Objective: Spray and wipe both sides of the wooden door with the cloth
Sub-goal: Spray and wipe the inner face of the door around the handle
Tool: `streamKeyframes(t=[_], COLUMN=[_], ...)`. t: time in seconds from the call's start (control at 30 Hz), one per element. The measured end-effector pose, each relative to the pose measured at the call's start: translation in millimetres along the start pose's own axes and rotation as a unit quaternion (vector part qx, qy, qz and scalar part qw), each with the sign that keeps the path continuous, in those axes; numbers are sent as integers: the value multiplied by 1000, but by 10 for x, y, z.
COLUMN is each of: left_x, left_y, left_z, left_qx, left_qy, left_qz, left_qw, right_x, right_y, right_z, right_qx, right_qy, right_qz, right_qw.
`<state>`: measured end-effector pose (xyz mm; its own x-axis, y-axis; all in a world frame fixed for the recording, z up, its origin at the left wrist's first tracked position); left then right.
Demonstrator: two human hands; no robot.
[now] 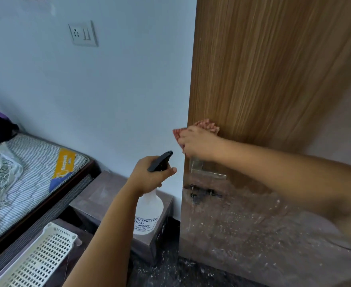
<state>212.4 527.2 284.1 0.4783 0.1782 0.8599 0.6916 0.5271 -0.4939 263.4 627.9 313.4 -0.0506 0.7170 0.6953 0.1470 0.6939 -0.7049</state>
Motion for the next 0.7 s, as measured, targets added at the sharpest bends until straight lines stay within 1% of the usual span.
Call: streamKeyframes(t=[0.07, 0.1, 0.17, 0.2, 0.27, 0.33, 0.37, 0.47, 0.53, 0.6, 0.7], left_x=[75, 97, 95, 78, 14, -34, -54, -72, -61, -81, -99], left_y=[125, 203, 410, 509, 696, 806, 836, 873, 852, 831, 778], left_z=[45, 63, 84, 91, 117, 136, 139, 147, 129, 126, 63], left_qx=[-21, -35, -73, -89, -113, -119, -116, -110, -109, -111, -115], left_qy=[9, 13, 12, 10, 5, -1, -6, -11, -4, 3, 11], left_qz=[-5, -11, -20, -24, -29, -34, -40, -59, -63, -57, -53], left_qw=[1000, 999, 997, 996, 993, 992, 992, 992, 992, 992, 992], right_x=[352, 516, 755, 813, 797, 635, 495, -35, -132, -110, -144], right_y=[-170, -177, -27, 117, 427, 715, 851, 1235, 1389, 1395, 1361], right_z=[-310, -500, -961, -1165, -1465, -1507, -1429, -1054, -987, -987, -1039], right_qx=[103, 154, 242, 266, 283, 269, 247, 147, 101, 97, 141], right_qy=[23, 38, 90, 129, 225, 299, 306, 222, 198, 198, 186], right_qz=[35, 34, -2, -21, -29, -3, 8, -15, -11, -11, -31], right_qw=[994, 987, 966, 955, 932, 916, 919, 964, 975, 975, 972])
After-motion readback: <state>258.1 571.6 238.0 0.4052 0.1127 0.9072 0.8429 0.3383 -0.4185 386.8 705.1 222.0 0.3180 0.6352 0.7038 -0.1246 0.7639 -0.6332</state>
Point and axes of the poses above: each hand's wrist, its own z-axis towards the middle knuckle, its own y-axis out of the palm, x = y × z, the point moved 10 cm from there along z, towards the middle knuckle, and after that the axes turned 3 degrees about y, right-handed, at the moved point
